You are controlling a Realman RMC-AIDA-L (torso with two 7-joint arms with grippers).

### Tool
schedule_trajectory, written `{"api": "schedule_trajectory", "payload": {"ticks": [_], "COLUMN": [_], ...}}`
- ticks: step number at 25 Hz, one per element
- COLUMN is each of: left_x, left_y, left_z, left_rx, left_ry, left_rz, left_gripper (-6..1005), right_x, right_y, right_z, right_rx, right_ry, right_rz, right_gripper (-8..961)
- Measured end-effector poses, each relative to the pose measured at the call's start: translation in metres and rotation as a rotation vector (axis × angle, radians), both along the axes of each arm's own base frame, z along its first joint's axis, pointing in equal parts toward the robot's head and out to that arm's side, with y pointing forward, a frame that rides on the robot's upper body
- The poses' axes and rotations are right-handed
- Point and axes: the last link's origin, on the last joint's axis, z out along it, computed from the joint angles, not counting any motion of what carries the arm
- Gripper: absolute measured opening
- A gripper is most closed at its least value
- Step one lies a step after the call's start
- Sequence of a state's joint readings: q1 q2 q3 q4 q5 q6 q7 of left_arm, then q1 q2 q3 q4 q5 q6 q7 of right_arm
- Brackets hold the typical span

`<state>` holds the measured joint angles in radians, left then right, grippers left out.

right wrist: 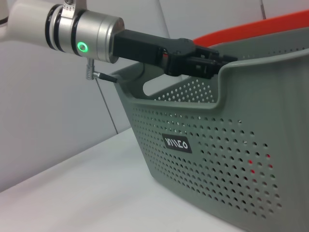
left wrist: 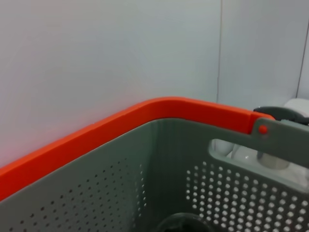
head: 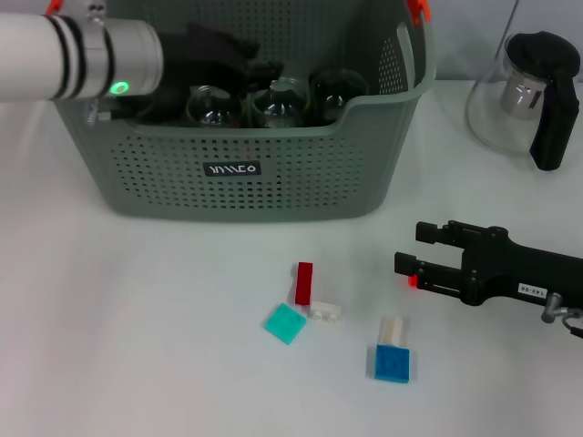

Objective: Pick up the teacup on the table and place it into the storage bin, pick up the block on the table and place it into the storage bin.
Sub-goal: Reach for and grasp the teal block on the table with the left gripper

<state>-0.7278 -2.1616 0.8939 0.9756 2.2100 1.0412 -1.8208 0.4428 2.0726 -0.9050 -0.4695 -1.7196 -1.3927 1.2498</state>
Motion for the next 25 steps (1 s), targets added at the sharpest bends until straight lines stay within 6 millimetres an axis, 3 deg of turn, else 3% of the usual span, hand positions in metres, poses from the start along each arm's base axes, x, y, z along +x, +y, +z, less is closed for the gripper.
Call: {"api": "schedule_trajectory", "payload": {"ticks": [4, 10, 15, 19, 25], "left_x": [-0.007, -0.038, -0.083, -0.108, -0.123], "left_y": [-0.019, -0.086, -0.139, -0.155, -0.166], "left_z": [0.019, 0.035, 0.012, -0.013, -0.052], "left_rx": [0.007, -0.092, -0.185, -0.213, -0.261], "left_ry": [-0.109, -0.279, -0.274, -0.226, -0.154], "left_rz": [0.002, -0.181, -0.313, -0.280, -0.296], "left_gripper": [404, 557, 697, 722, 720], "right_x": [0.001, 0.002, 0.003, 0.003, 0.002], "right_y": [0.000, 0.001, 0.001, 0.002, 0.002], "right_z": [0.000, 0.003, 0.004, 0.005, 0.005], "right_rx": [0.000, 0.015, 0.017, 0.016, 0.016], "right_ry": [0.001, 0.005, 0.005, 0.006, 0.005], "right_rz": [-0.004, -0.011, -0.015, -0.017, -0.016], "right_gripper": [712, 712, 712, 712, 712]}}
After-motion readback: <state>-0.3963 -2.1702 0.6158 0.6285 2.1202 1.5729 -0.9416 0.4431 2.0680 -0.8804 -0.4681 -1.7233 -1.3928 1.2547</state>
